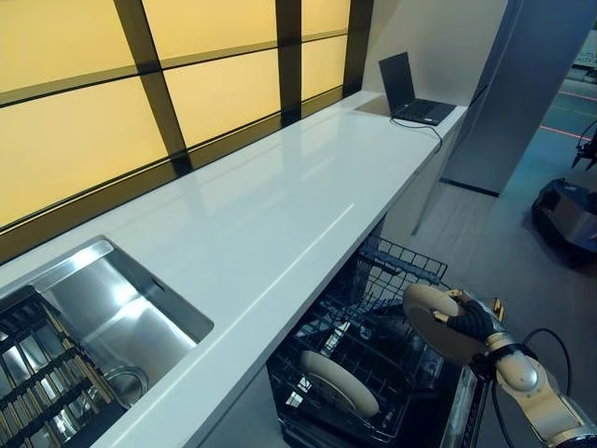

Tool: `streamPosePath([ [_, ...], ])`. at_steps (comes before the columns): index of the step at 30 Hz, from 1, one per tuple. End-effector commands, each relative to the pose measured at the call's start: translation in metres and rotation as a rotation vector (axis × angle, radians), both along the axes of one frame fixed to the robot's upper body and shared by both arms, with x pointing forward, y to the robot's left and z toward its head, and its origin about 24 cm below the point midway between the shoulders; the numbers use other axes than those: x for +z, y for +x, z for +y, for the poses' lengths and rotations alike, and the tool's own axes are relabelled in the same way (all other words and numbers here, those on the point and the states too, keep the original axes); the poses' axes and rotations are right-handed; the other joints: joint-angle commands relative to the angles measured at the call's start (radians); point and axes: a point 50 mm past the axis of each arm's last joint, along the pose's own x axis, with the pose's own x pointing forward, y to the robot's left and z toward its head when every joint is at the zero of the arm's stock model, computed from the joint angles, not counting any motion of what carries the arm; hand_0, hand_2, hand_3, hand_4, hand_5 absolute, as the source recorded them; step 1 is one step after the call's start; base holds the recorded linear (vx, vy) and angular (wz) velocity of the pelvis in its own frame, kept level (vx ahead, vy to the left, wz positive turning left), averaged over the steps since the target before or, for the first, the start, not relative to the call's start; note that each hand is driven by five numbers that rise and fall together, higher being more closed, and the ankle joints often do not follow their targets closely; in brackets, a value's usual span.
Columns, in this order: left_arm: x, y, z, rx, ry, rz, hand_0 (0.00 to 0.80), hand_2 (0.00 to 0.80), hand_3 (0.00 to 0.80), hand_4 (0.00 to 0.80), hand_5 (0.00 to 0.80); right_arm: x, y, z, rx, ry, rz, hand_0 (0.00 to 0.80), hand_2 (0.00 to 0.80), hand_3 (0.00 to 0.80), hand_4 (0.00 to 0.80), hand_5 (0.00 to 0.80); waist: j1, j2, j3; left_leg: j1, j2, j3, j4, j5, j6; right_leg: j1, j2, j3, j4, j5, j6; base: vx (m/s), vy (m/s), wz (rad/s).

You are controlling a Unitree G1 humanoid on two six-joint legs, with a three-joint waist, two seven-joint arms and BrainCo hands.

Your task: Take plates into dishwasher

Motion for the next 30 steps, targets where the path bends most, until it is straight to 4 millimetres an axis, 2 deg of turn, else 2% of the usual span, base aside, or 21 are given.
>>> streamPosePath([
  [1, 0.007, 0.016, 0.013, -0.093, 0.066, -0.015, 0.0, 0.0, 0.0, 0.0, 0.0, 0.043, 0.018, 0.016, 0.074, -0.081, -0.159, 0.8, 0.8, 0.8, 0.8, 0.8, 0.005, -0.045, -0.028, -0.137, 0.025, -0.061, 0.001, 0.114, 0.012, 0.026, -0.046, -0.062, 0.041, -0.046, 0.005, 0.0, 0.0, 0.0],
  [7, 0.009, 0.021, 0.014, -0.109, 0.072, -0.015, 0.0, 0.0, 0.0, 0.0, 0.0, 0.057, 0.025, 0.018, 0.098, -0.162, -0.153, 0.8, 0.8, 0.8, 0.8, 0.8, 0.01, -0.049, -0.028, -0.138, 0.023, -0.068, 0.0, 0.112, 0.012, 0.025, -0.046, -0.065, 0.041, -0.047, 0.005, 0.0, 0.0, 0.0],
  [17, 0.012, 0.026, 0.017, -0.135, 0.092, -0.012, 0.0, 0.0, 0.0, 0.0, 0.0, 0.067, 0.038, 0.021, 0.112, -0.251, -0.111, 0.8, 0.8, 0.8, 0.8, 0.8, 0.033, -0.051, -0.012, -0.15, 0.018, -0.088, 0.001, 0.115, 0.013, 0.016, -0.046, -0.076, 0.043, -0.046, 0.005, -0.008, -0.015, 0.04],
  [30, 0.022, 0.05, 0.011, -0.178, 0.095, -0.07, 0.0, 0.0, 0.0, 0.0, 0.0, 0.066, 0.057, 0.041, 0.152, -0.282, -0.081, 0.8, 0.8, 0.8, 0.8, 0.8, 0.051, -0.038, 0.026, -0.177, 0.007, -0.114, 0.003, 0.118, 0.019, -0.021, -0.05, -0.086, 0.061, -0.045, 0.003, -0.02, -0.005, 0.04],
])
